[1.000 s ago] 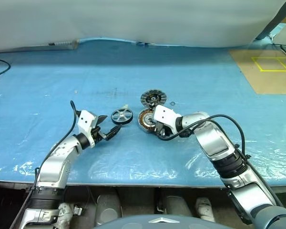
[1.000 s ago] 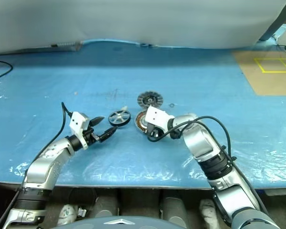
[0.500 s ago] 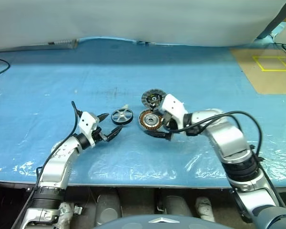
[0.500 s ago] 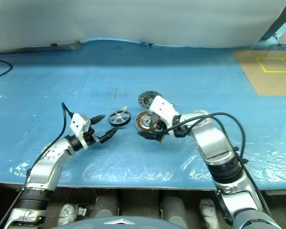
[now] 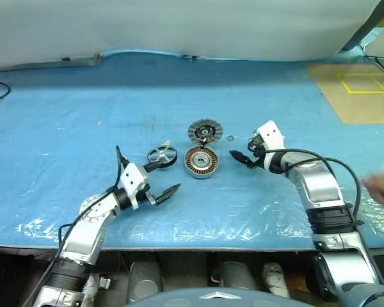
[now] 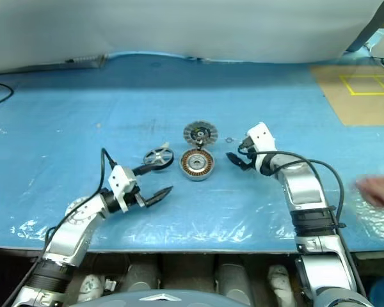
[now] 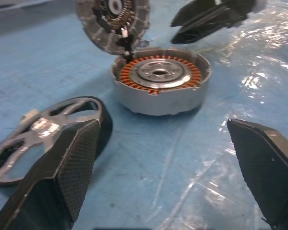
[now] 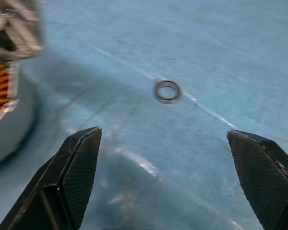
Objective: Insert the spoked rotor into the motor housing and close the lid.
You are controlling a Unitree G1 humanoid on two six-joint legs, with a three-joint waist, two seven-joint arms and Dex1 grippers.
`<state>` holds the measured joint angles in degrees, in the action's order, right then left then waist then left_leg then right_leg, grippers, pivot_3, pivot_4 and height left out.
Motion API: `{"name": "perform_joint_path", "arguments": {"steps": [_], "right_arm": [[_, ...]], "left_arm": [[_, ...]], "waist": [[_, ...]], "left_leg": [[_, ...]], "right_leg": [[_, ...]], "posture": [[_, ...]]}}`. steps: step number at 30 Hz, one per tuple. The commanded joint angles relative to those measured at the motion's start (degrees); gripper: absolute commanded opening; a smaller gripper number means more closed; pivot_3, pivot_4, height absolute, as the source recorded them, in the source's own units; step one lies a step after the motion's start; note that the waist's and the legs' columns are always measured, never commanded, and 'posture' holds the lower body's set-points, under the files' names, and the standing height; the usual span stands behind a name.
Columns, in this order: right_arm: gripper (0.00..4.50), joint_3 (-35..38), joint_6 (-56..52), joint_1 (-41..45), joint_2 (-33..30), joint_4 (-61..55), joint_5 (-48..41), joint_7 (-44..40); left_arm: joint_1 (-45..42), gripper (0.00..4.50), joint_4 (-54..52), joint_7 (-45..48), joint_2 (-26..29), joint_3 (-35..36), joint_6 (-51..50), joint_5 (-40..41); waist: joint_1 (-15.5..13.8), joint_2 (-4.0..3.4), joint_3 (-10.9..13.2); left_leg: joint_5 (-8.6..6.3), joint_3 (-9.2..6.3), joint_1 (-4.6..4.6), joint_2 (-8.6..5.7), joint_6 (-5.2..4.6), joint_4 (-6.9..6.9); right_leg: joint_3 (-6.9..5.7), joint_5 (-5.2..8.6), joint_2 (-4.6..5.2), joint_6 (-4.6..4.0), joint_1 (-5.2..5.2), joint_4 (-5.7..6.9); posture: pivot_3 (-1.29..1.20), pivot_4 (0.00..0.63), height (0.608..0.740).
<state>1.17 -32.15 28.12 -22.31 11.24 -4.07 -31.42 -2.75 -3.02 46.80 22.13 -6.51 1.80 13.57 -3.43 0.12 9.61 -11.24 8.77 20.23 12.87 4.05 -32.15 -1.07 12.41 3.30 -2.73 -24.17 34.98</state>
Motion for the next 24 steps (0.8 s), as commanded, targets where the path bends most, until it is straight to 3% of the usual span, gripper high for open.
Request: {"name": "perform_joint_path", "arguments": {"steps": [1, 10, 19, 22, 24], "right_arm": [[4.42, 1.08, 6.76, 3.61, 2.94, 6.12, 0.13, 4.22], [4.42, 0.24, 16.26, 8.78, 8.51, 23.18, 0.77, 8.11], [4.42, 0.22, 20.88, 10.63, 10.0, 31.4, 1.46, 9.91], [3.81, 0.15, 21.76, 11.45, 10.2, 33.84, 1.92, 10.86], [3.16, -0.03, 22.1, 11.66, 10.37, 34.47, 2.01, 10.73]], "left_arm": [[0.27, 4.5, -3.94, 1.02, 0.76, -1.24, -0.52, 0.13], [1.25, 4.5, -6.33, 0.41, 0.91, -2.25, -2.57, 0.28], [1.31, 4.5, -6.6, -0.24, 0.84, -2.17, -3.39, 0.22], [1.15, 4.5, -6.35, -0.28, 0.72, -2.37, -3.38, 0.15], [1.12, 4.5, -6.3, -0.29, 0.67, -2.42, -3.38, 0.17]], "waist": [[0.27, -0.01, 0.0], [0.92, -0.01, 0.0], [0.97, 0.0, -0.01], [0.97, 0.0, -0.01], [1.0, 0.01, -0.02]], "left_leg": [[0.0, 0.01, 0.0, 0.0, 0.0, 0.0], [0.0, 0.01, 0.0, -0.01, 0.0, -0.07], [-0.01, 0.02, -0.17, 0.0, -0.02, -0.3], [-0.01, 0.02, -0.2, 0.0, -0.02, -0.38], [-0.01, 0.02, -0.21, 0.0, -0.02, -0.39]], "right_leg": [[0.0, 0.0, 0.0, 0.0, 0.0, 0.01], [0.0, 0.0, 0.03, -0.01, 0.0, 0.09], [0.05, 0.0, 0.04, -0.02, 0.1, 0.38], [0.07, 0.0, 0.05, -0.02, 0.11, 0.51], [0.08, 0.0, 0.05, -0.02, 0.11, 0.52]], "posture": [[0.0, 0.15, 0.74], [0.0, 0.15, 0.74], [0.0, 0.15, 0.74], [0.0, 0.15, 0.74], [0.0, 0.15, 0.74]]}}
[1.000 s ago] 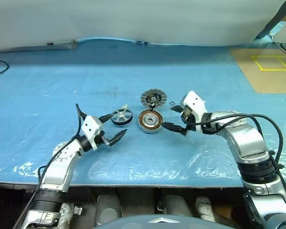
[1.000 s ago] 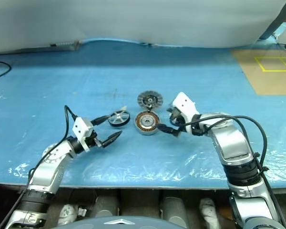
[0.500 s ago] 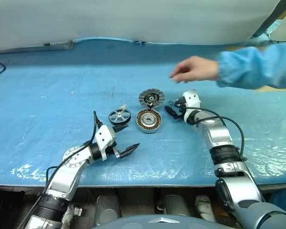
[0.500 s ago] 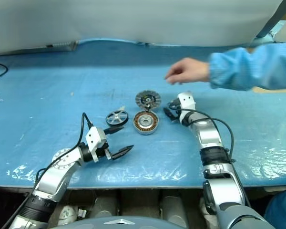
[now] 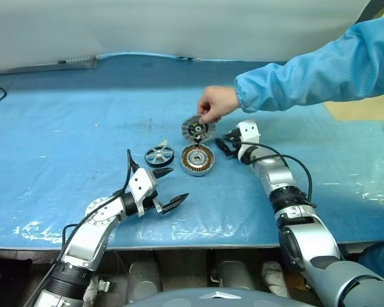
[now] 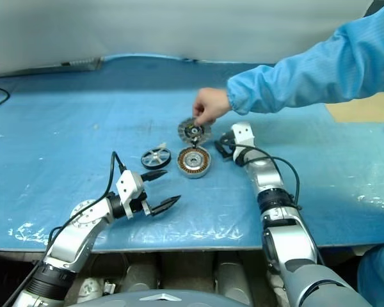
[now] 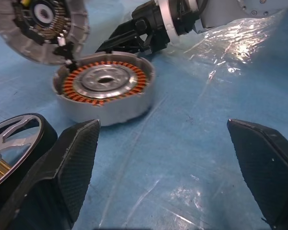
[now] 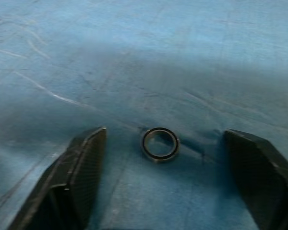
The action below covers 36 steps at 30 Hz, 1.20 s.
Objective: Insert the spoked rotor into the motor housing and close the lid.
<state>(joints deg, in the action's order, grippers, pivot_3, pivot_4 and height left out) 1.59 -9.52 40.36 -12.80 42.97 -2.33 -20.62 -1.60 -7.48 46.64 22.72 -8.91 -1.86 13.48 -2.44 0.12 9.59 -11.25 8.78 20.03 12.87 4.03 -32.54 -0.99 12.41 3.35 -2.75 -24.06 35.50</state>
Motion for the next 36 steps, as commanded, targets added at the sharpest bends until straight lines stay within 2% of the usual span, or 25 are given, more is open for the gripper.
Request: {"name": "perform_joint_path", "arguments": {"steps": [1, 7, 14, 22, 29, 34, 36], "right_arm": [[2.83, -0.53, -0.42, -0.55, 0.95, 2.91, 0.28, -0.16], [0.65, -1.57, -0.7, -0.98, 1.14, 2.61, 0.79, -1.09], [0.56, -3.29, -1.81, -3.44, 0.56, -3.35, 0.87, -5.04], [3.32, -3.86, -2.92, -3.76, -0.41, -8.21, 1.12, -5.35], [3.32, -5.5, -7.14, -1.55, -3.52, -17.54, 0.64, -10.81], [3.32, -10.35, -9.91, 2.12, -9.28, -22.01, 3.04, -18.67], [3.32, -13.15, -11.14, 4.31, -11.98, -24.76, 2.67, -25.69]], "left_arm": [[-0.03, 4.5, -1.82, -0.15, 0.04, -0.04, 0.26, 0.28], [0.26, 4.5, -1.69, -0.28, 0.05, -0.03, 0.43, 0.19], [0.33, 4.5, -1.38, -0.35, -0.09, -0.13, 0.7, 0.05], [0.2, 4.5, -0.67, -0.3, -0.57, -0.39, 1.05, -0.25], [0.02, 4.5, -0.23, -0.46, -0.9, -0.17, 1.4, -0.45], [-0.21, 4.5, 0.24, -0.93, -1.14, 0.32, 1.89, -0.39], [-0.25, 4.5, 0.46, -1.5, -1.38, 0.62, 2.48, -0.45]], "waist": [[0.06, 0.0, 0.0], [0.1, 0.0, -0.01], [0.12, 0.0, -0.01], [0.06, 0.0, 0.0], [0.03, -0.04, 0.02], [0.06, -0.05, 0.03], [0.05, -0.06, 0.04]], "left_leg": [[0.0, 0.0, 0.0, 0.0, 0.0, 0.01], [0.0, 0.0, 0.01, 0.01, 0.0, 0.05], [0.0, 0.01, 0.01, 0.01, 0.0, 0.1], [0.0, 0.02, 0.03, 0.0, 0.0, 0.13], [0.0, 0.02, 0.24, -0.01, 0.01, 0.25], [0.0, 0.02, 0.34, -0.01, 0.01, 0.34], [0.0, 0.03, 0.33, 0.0, 0.01, 0.36]], "right_leg": [[0.0, 0.0, -0.01, 0.0, 0.0, 0.0], [0.0, 0.01, -0.02, -0.01, 0.0, -0.04], [0.0, 0.01, -0.03, -0.01, -0.02, -0.08], [0.0, 0.01, -0.01, -0.01, -0.03, -0.14], [0.0, 0.01, -0.03, -0.01, -0.23, -0.24], [-0.03, 0.0, -0.05, 0.0, -0.25, -0.44], [-0.04, 0.0, -0.06, 0.0, -0.25, -0.46]], "posture": [[0.0, 0.15, 0.74], [0.0, 0.15, 0.74], [0.0, 0.15, 0.74], [0.0, 0.15, 0.74], [0.0, 0.15, 0.74], [0.0, 0.15, 0.74], [0.0, 0.15, 0.74]]}}
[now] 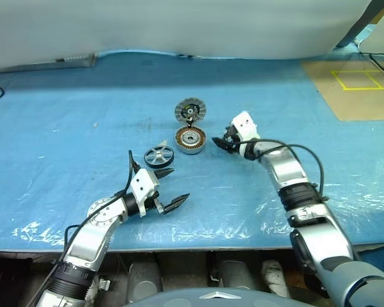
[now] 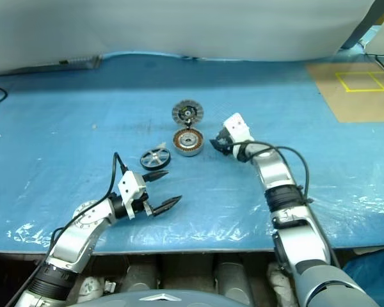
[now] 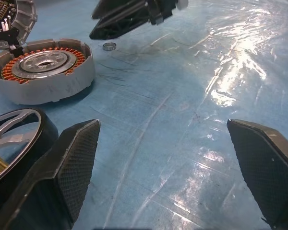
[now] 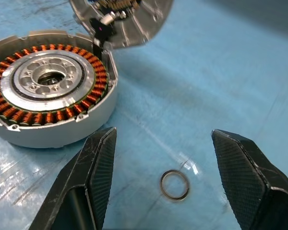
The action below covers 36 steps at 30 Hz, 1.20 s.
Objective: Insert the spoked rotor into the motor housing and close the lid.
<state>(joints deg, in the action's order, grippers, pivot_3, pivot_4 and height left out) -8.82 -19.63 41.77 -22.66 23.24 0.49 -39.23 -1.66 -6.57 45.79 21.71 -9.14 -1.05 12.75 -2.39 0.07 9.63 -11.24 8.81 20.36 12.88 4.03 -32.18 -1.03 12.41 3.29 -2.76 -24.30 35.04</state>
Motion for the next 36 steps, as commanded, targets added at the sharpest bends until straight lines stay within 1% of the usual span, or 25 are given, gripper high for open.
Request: {"name": "perform_joint_path", "arguments": {"steps": [1, 4, 6, 8, 14, 22, 29, 33, 36], "right_arm": [[3.32, -4.26, -1.22, 3.82, -3.17, -6.02, -0.19, -10.25], [3.32, -7.91, 0.2, 5.83, -4.47, -6.44, 0.54, -16.29], [3.32, -9.27, 1.16, 6.76, -4.39, -5.83, 0.91, -18.36], [3.32, -10.59, 2.59, 7.73, -3.75, -4.57, 1.56, -19.68], [3.32, -15.09, 11.4, 12.08, 0.19, 5.96, 5.76, -21.13], [3.32, -16.12, 19.52, 16.3, 3.93, 18.22, 9.01, -21.88], [3.32, -16.29, 23.94, 18.76, 6.1, 26.95, 12.02, -21.16], [3.32, -15.79, 25.28, 20.37, 7.18, 30.31, 13.1, -20.36], [3.32, -14.88, 26.14, 21.34, 7.6, 30.96, 12.4, -21.47]], "left_arm": [[-0.23, 4.5, -0.32, -0.92, -0.5, 0.95, 1.98, 0.18], [-0.3, 4.5, 0.32, -1.57, -0.81, 0.92, 3.07, -0.33], [-0.29, 4.5, 0.6, -1.79, -0.92, 0.84, 3.42, -0.4], [-0.2, 4.5, 0.7, -1.98, -0.98, 0.87, 3.5, -0.27], [1.26, 4.5, -0.35, -2.53, -0.61, 1.31, 3.78, 0.03], [2.16, 4.5, -0.83, -3.31, -0.77, 1.21, 4.0, -0.24], [1.98, 4.5, -0.61, -3.74, -0.83, 1.14, 4.27, -0.2], [2.24, 4.5, -0.88, -3.87, -0.73, 1.15, 4.21, -0.19], [2.32, 4.5, -1.04, -3.99, -0.7, 1.21, 4.04, -0.13]], "waist": [[0.0, -0.01, 0.0], [0.04, 0.0, 0.0], [-0.03, 0.0, 0.01], [-0.08, 0.0, 0.01], [0.06, 0.0, 0.01], [0.03, 0.0, 0.01], [0.02, -0.01, 0.01], [0.02, -0.01, 0.01], [0.02, -0.01, 0.01]], "left_leg": [[0.0, 0.0, 0.0, 0.0, 0.0, 0.02], [0.0, 0.0, 0.0, 0.02, -0.01, 0.01], [0.0, 0.0, 0.0, 0.03, -0.02, -0.01], [0.0, 0.0, 0.02, 0.03, -0.02, -0.03], [0.0, 0.0, 0.02, 0.05, -0.02, -0.09], [-0.01, -0.01, 0.09, 0.07, -0.03, -0.18], [-0.04, -0.01, 0.1, 0.09, -0.09, -0.27], [-0.13, -0.01, 0.09, 0.12, -0.24, -0.41], [-0.13, -0.01, 0.09, 0.13, -0.25, -0.5]], "right_leg": [[0.0, 0.0, 0.0, 0.0, 0.0, -0.01], [0.0, 0.0, -0.01, 0.0, 0.0, -0.02], [-0.01, 0.0, -0.01, -0.01, 0.0, 0.0], [-0.01, 0.0, 0.0, -0.01, 0.0, 0.0], [-0.03, -0.01, 0.0, -0.03, -0.01, 0.1], [-0.06, -0.01, 0.02, -0.03, -0.04, 0.16], [-0.06, 0.0, 0.01, -0.04, -0.07, 0.28], [-0.06, 0.01, 0.02, -0.07, -0.07, 0.44], [-0.06, 0.01, 0.02, -0.07, -0.07, 0.53]], "posture": [[0.0, 0.15, 0.74], [0.0, 0.15, 0.74], [0.0, 0.15, 0.74], [0.0, 0.15, 0.74], [0.0, 0.15, 0.74], [0.0, 0.15, 0.74], [0.0, 0.15, 0.74], [0.0, 0.15, 0.74], [0.0, 0.15, 0.74]]}}
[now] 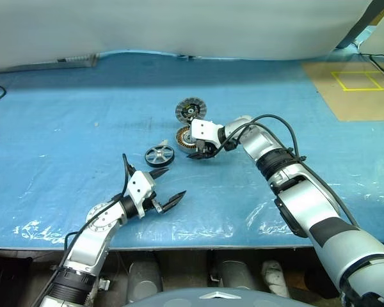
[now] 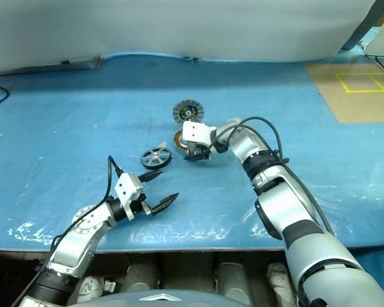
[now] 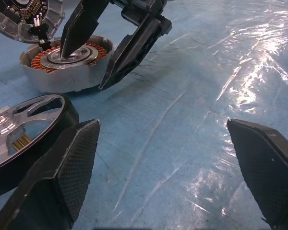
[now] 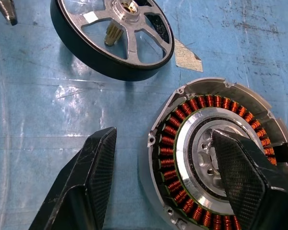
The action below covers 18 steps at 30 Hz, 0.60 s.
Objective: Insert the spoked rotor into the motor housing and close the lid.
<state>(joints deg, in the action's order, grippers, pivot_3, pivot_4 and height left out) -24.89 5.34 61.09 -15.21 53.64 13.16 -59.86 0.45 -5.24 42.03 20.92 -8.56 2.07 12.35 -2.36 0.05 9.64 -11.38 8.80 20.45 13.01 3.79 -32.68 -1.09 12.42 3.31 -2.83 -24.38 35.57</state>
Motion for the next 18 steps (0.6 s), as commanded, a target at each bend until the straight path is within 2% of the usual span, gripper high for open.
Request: {"name": "perform_joint_path", "arguments": {"steps": [1, 7, 18], "right_arm": [[3.32, 1.49, 1.39, 2.2, 0.15, 0.54, -0.63, -1.44], [3.32, 3.94, 1.15, 2.66, -0.18, -0.91, -2.35, -4.19], [3.32, 3.65, 1.86, 2.43, -0.27, 3.53, 0.82, -0.37]], "left_arm": [[0.27, 4.5, -2.41, -0.25, 0.12, 0.65, 0.9, 0.29], [0.54, 4.5, -2.46, -0.3, 0.23, 0.73, 0.75, 0.28], [0.25, 4.5, -1.99, -0.35, -0.18, 0.32, 0.84, 0.12]], "waist": [[-0.01, 0.0, 0.0], [-0.02, -0.01, 0.0], [-0.05, -0.01, 0.0]], "left_leg": [[0.0, 0.0, 0.0, 0.01, 0.0, -0.02], [0.0, 0.0, 0.13, 0.02, -0.01, -0.04], [0.01, -0.01, 0.58, 0.05, -0.02, -0.19]], "right_leg": [[0.0, 0.0, 0.0, 0.0, 0.0, 0.03], [0.0, 0.0, -0.01, -0.01, -0.12, 0.05], [-0.01, -0.02, -0.02, -0.05, -0.58, 0.18]], "posture": [[0.0, 0.15, 0.74], [0.0, 0.15, 0.74], [0.0, 0.15, 0.74]]}}
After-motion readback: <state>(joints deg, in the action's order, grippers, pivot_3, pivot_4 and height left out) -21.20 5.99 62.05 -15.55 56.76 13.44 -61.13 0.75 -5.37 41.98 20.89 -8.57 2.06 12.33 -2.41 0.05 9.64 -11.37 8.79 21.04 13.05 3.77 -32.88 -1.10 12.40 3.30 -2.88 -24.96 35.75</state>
